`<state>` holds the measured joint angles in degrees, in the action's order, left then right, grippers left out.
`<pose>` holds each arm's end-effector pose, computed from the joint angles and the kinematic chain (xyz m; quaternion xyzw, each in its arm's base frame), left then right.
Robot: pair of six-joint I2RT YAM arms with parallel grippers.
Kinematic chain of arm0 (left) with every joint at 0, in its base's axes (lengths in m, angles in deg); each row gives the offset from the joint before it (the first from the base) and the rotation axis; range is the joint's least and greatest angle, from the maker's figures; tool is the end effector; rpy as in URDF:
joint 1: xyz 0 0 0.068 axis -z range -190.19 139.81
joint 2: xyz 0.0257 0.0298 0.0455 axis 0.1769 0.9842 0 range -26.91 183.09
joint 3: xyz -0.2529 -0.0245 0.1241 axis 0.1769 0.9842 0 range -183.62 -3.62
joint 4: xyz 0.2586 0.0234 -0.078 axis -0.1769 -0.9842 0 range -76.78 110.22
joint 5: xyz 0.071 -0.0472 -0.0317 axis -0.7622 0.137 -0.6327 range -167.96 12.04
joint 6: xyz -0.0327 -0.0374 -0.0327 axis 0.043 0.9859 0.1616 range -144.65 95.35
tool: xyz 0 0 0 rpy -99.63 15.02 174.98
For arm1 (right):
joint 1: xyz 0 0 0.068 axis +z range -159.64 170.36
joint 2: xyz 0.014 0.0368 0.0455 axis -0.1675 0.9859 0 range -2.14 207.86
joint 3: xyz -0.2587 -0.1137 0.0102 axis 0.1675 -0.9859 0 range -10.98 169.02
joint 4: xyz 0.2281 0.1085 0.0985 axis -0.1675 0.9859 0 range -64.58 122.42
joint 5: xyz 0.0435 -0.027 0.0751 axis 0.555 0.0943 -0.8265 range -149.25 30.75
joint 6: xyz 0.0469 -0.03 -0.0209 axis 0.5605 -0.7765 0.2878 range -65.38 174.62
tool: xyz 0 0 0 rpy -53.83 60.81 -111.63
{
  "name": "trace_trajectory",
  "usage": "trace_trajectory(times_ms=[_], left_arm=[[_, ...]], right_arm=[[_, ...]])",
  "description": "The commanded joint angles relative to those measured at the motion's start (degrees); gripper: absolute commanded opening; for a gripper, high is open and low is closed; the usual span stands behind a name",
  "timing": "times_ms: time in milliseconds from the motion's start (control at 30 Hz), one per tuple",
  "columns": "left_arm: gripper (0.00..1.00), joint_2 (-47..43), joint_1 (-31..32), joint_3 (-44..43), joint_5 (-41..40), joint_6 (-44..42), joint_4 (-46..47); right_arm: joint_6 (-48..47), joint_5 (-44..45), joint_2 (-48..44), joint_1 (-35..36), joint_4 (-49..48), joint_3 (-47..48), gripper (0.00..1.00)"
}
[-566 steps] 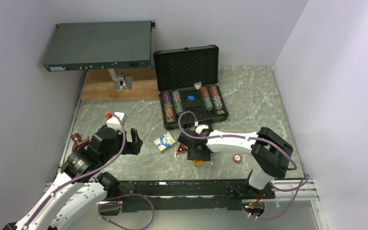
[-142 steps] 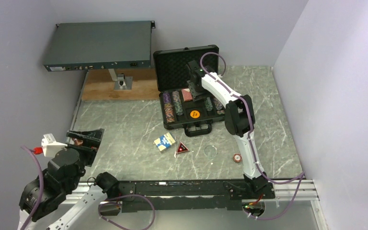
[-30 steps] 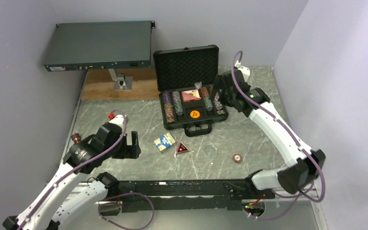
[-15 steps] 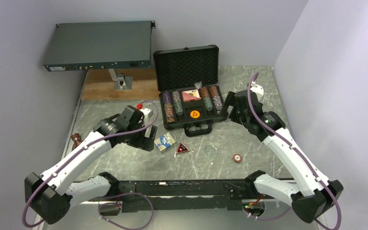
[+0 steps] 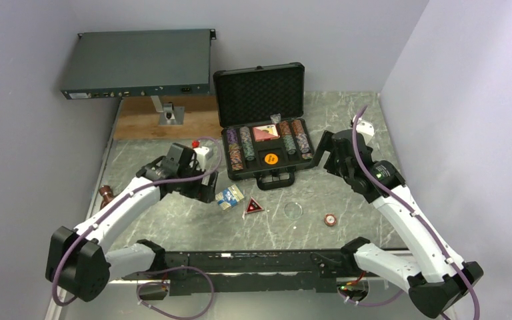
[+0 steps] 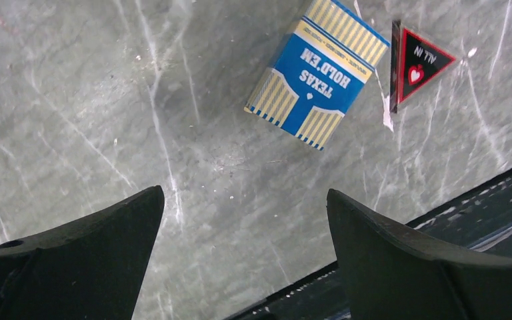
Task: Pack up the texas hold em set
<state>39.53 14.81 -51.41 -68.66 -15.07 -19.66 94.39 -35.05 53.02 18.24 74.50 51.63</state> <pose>0.2078 -0.1047 0.2403 0.1505 0.9477 -0.1548 0.2349 0.1795 0.0748 0.3556 0.1778 0.8783 0.0641 0.4392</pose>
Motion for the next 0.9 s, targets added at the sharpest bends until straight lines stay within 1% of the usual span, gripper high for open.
trace_trajectory(times_ms=[0,100,233,333,400,533,600,700,767,867], left_arm=[[1.00,-2.6,1.8,2.8,1.6,-8.1,9.7],[1.00,0.8,4.1,0.0,3.0,-14.9,9.8],[1.00,5.6,10.8,-4.0,0.8,-24.5,9.9],[1.00,11.0,12.0,-6.8,2.6,-28.5,7.9],[0.99,14.3,12.0,-8.0,3.6,-29.6,7.2],[0.97,18.7,13.2,-8.2,3.6,-30.2,9.2],[0.94,20.7,13.6,-7.9,3.9,-30.0,10.1],[0.91,22.8,14.7,-6.5,4.3,-29.5,12.4],[0.90,24.2,15.4,-5.4,3.5,-29.2,14.0],[0.85,26.3,16.3,-4.9,2.2,-28.6,15.5]], right_arm=[[-1.6,0.5,-0.5,-0.1,1.7,0.1,1.00],[-1.8,-0.8,-0.4,-0.2,1.4,-0.2,1.00],[-1.6,-1.8,0.3,-0.2,1.8,0.0,1.00],[-1.6,-2.1,0.6,-0.2,2.3,0.5,1.00],[-1.3,-2.1,0.3,-0.2,2.8,0.7,1.00],[-0.8,-2.0,-0.9,-0.2,4.1,0.3,1.00],[-0.4,-2.0,-1.5,-0.2,5.1,0.2,1.00],[0.5,-2.0,-2.3,-0.1,6.6,0.3,1.00],[0.9,-2.0,-2.6,-0.2,7.6,0.6,1.00],[1.3,-2.2,-2.9,-0.1,8.8,0.8,1.00]])
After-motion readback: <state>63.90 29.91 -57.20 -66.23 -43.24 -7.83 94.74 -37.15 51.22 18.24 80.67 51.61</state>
